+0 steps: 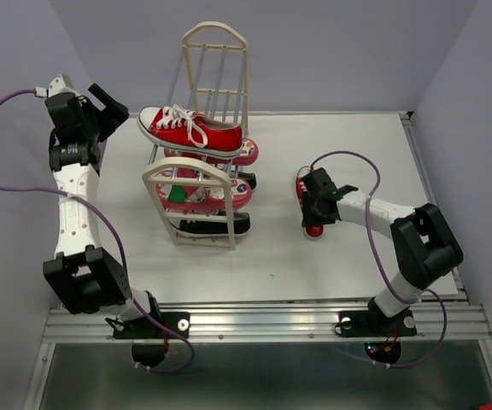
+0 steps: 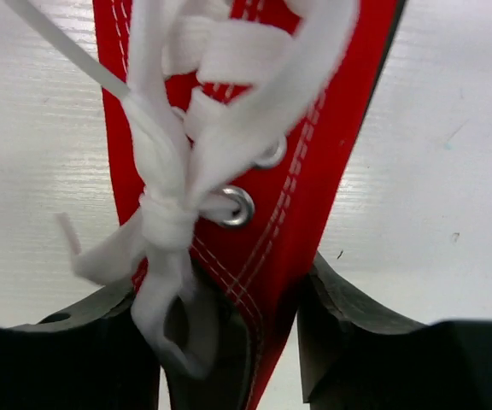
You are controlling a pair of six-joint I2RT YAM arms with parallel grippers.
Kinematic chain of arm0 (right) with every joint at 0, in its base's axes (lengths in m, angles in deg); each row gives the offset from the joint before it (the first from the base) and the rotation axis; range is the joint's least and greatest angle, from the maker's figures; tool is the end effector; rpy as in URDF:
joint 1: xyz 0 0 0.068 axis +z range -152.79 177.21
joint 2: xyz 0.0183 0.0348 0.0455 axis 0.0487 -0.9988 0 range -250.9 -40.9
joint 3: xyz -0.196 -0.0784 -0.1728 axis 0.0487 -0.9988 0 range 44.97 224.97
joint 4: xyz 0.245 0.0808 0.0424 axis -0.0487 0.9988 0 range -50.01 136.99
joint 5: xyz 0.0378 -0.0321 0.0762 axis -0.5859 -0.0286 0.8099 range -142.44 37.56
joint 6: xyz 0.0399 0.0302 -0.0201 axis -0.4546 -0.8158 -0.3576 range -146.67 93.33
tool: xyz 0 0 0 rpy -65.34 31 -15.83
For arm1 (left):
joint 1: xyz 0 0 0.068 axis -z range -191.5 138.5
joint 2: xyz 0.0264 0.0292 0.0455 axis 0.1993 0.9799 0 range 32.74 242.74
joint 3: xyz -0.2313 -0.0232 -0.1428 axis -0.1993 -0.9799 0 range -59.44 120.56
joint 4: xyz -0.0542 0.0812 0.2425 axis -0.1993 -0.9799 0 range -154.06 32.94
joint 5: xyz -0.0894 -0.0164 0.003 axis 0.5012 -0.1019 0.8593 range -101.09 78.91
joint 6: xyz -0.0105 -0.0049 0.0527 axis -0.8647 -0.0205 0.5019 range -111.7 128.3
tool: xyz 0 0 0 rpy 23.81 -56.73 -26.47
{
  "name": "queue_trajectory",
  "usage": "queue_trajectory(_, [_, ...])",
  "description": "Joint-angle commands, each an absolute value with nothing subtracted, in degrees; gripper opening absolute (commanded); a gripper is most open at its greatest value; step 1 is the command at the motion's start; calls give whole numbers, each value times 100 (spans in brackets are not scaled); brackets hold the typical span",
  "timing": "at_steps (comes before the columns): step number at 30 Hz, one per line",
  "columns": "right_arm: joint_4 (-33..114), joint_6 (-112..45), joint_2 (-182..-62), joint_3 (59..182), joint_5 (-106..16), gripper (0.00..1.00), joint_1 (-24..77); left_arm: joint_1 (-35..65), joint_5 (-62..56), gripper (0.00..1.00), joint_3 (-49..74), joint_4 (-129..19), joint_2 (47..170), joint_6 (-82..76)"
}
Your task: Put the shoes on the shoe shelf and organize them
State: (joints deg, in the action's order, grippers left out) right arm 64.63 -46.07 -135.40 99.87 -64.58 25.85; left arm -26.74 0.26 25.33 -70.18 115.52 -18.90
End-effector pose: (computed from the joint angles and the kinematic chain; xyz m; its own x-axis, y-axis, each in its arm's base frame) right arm 0.2800 0.1444 0.1687 -0.8746 -0.1076 -0.4727 -0.1037 0.9940 -0.0345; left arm 0.3265 0.0816 0.4229 -0.1330 -0.5008 -0.8553 -0.1487 0.8633 -0.4824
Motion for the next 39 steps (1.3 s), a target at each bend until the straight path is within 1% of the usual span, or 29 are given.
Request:
queue_trajectory(1, [6207, -4663, -13467, 9832, -7158, 12, 2639, -2705, 7, 99, 2678, -6884, 11483, -1886])
queue_trajectory(4, [6004, -4243, -13494, 10209, -7388, 1, 2639, -2705, -2, 99, 2722, -6945, 11492, -1842])
queue_trajectory(9, [5555, -3012, -13161, 11351, -7160, 1, 2490, -2705, -2, 99, 2766, -6945, 11465, -1780])
queue_trajectory(10, [5537, -2644, -13125, 11857, -7090, 1, 2429, -2697, 15, 99, 2775, -6945, 11474, -1780])
queue_trajectory(13, [5379, -1827, -13055, 12572, -6958, 1, 2428, -2705, 182, 99, 2792, -6928, 11544, -1780])
queue_trajectory(14, [5370, -1667, -13072, 12818, -6714, 1, 2376, -2697, 244, 99, 2801, -6928, 11579, -1771])
queue_trajectory(16, [5413, -1211, -13264, 13914, -6223, 1, 2375, -2705, 349, 99, 2801, -6910, 11650, -1754])
queue_trajectory(18, [5527, -1024, -13414, 14461, -5835, 1, 2375, -2696, 358, 99, 2784, -6893, 11685, -1745])
queue_trajectory(19, [5633, -832, -13580, 14743, -5371, 1, 2375, -2696, 367, 99, 2740, -6875, 11685, -1745])
queue_trajectory(23, [5967, -505, -13959, 15956, -4140, 1, 2375, -2697, 367, 99, 2652, -6805, 11659, -1693])
queue_trajectory(24, [6098, -427, -14204, 16219, -3832, 1, 2375, -2705, 376, 99, 2652, -6813, 11659, -1675])
queue_trajectory(25, [6187, -339, -14337, 16735, -3376, 1, 2375, -2697, 376, 99, 2643, -6813, 11633, -1666])
queue_trajectory(27, [6458, -268, -14776, 17300, -2996, 1, 2375, -2705, 376, 99, 2643, -6822, 11597, -1622])
queue_trajectory(28, [6556, -189, -14925, 17808, -2820, 1, 2436, -2705, 385, 99, 2643, -6822, 11571, -1604])
queue_trajectory(32, [6724, -171, -15374, 18549, -2625, 1, 2621, -2705, 367, 99, 2643, -6857, 11518, -1560])
queue_trajectory(35, [6610, -127, -15437, 18656, -2283, 1, 2770, -2696, 376, 99, 2617, -6831, 11492, -1543])
queue_trajectory(39, [6557, -4, -15393, 18674, -2273, 4, 2999, -2696, 420, 99, 2590, -6813, 11474, -1551])
